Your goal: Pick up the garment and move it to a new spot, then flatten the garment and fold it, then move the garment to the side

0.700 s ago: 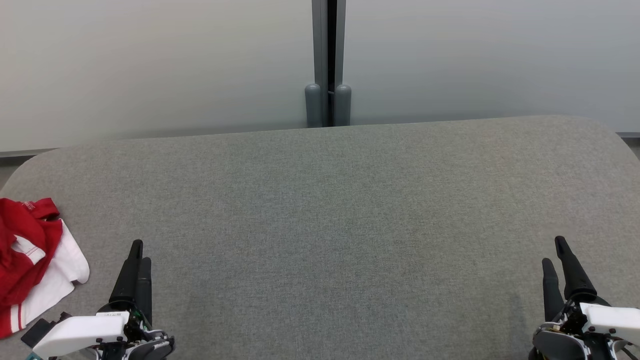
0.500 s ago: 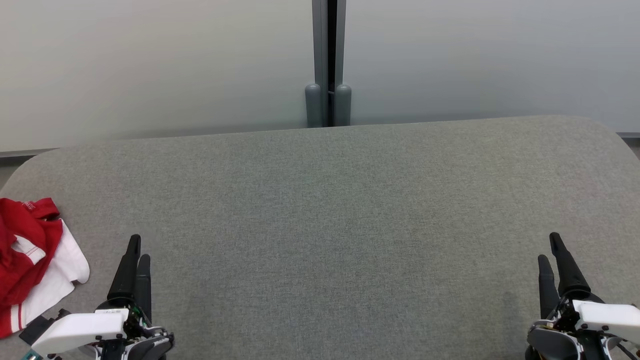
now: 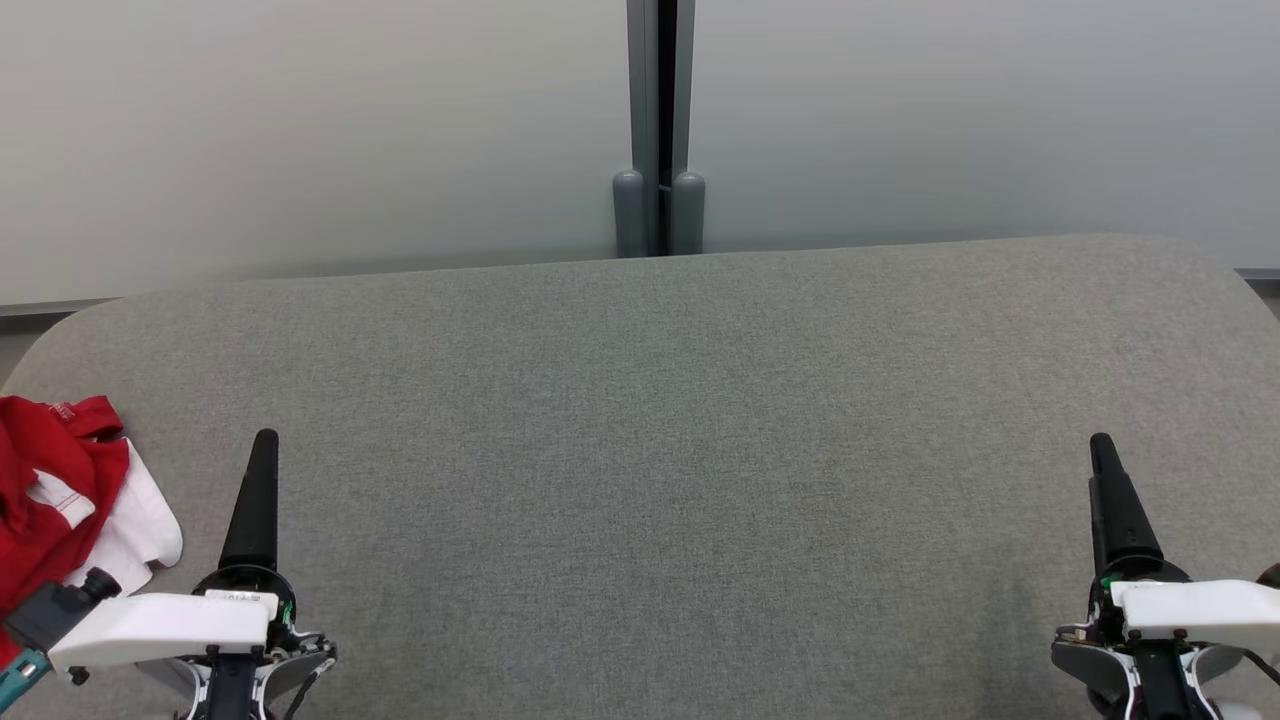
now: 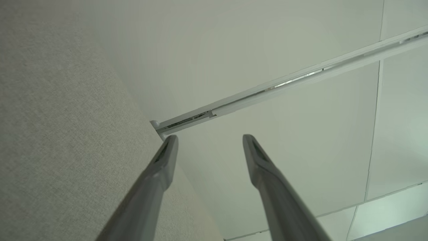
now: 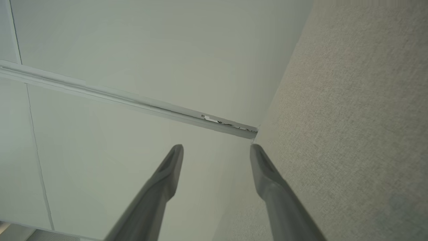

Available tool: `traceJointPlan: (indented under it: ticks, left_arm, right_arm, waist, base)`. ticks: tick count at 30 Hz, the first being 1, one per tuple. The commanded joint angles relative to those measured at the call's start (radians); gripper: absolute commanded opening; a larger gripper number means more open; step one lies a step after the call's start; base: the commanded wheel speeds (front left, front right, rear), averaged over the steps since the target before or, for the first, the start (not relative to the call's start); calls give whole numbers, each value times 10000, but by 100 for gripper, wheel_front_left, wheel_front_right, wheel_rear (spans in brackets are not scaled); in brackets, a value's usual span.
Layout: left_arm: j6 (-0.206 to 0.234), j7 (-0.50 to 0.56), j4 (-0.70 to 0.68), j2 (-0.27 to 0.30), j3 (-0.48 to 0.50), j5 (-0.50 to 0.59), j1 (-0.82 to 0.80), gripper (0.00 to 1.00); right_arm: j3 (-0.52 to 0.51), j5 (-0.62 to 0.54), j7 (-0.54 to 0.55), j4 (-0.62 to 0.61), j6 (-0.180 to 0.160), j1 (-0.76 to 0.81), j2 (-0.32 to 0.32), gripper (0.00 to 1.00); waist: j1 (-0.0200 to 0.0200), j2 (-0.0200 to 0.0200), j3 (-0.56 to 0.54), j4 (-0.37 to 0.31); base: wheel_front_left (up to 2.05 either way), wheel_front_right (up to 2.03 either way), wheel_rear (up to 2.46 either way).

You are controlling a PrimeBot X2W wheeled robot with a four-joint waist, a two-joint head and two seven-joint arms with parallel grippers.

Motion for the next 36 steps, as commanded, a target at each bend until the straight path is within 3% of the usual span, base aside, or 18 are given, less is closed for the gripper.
traceJointPlan:
  ticks: [1,11,36]
  left_arm:
    - [-9,-115,-335,163,-29,581,-359,100]
    - [-11,-501,-702,319,-191,2739,-225,100]
    - [48,-1276,-779,789,-539,7201,179,100]
  right_arm:
    - [82,-641,-135,-265,19,-316,-90,100]
    - [338,-3059,-525,-484,23,-282,-113,100]
    - [771,-7664,-815,-743,34,-46,-154,100]
  waist:
    - [0,0,-6,5]
    - [0,0,-72,8]
    - [0,0,-246,30]
  base:
    - [0,0,0]
    - [0,0,0]
    - [0,0,0]
